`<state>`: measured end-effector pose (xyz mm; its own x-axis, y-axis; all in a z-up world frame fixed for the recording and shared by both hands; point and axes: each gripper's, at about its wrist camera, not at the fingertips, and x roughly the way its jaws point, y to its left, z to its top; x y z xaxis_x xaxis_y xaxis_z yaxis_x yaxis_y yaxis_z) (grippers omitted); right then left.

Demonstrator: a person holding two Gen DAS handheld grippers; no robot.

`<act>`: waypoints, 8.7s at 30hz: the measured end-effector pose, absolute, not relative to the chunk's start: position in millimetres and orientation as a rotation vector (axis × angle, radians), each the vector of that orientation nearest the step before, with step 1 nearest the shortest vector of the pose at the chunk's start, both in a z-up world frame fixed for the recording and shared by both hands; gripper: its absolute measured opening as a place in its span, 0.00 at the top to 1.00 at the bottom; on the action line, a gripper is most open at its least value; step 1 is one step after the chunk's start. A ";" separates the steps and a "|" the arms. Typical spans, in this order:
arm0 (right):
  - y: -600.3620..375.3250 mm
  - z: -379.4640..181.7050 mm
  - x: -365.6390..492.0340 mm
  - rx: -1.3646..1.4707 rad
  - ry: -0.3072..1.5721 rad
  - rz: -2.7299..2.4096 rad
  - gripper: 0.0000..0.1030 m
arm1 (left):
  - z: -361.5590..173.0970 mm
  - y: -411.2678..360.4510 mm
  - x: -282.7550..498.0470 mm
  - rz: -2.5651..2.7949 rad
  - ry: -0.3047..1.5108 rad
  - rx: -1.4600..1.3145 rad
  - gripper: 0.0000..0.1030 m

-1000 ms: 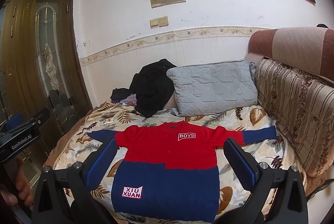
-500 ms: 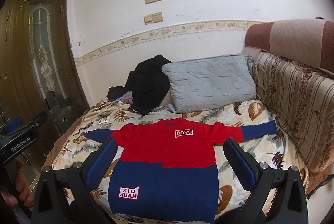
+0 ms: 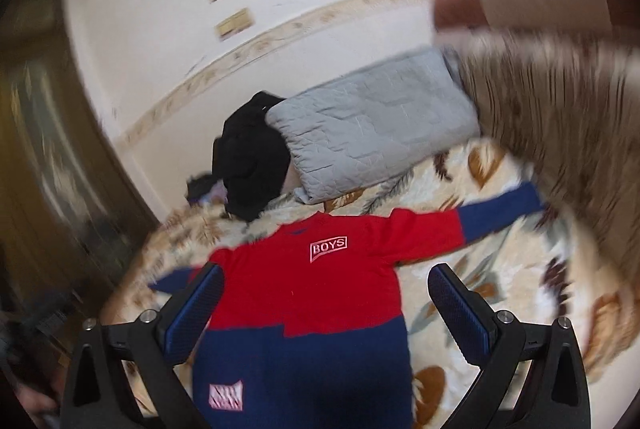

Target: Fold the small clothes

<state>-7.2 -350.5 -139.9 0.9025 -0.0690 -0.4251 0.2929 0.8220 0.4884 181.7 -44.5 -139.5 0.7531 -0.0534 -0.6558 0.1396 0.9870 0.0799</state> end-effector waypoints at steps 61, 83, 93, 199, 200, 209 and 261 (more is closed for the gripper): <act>-282.1 -319.5 362.8 1.134 0.638 0.413 0.06 | -269.7 28.7 375.4 0.113 0.786 -0.082 0.00; -292.2 -318.0 375.0 1.158 0.669 0.388 0.09 | -271.9 55.1 388.3 0.267 0.813 -0.055 0.00; -241.9 -263.0 365.9 0.779 0.739 0.585 0.08 | -277.1 90.3 390.3 0.329 0.857 -0.179 0.00; -376.9 -291.2 290.7 0.542 0.739 -0.408 0.25 | -321.0 -22.9 423.8 -0.093 1.085 -0.005 0.38; -391.0 -287.9 277.1 0.582 0.723 -0.412 0.23 | -314.8 -22.6 422.4 -0.086 1.065 -0.012 0.38; -407.9 -287.3 269.7 0.775 0.738 -0.053 0.23 | -290.6 -49.8 407.4 -0.188 0.937 0.021 0.38; -348.1 -247.0 161.0 0.604 0.697 0.156 0.43 | -171.9 -41.0 243.9 -0.058 0.491 0.188 0.25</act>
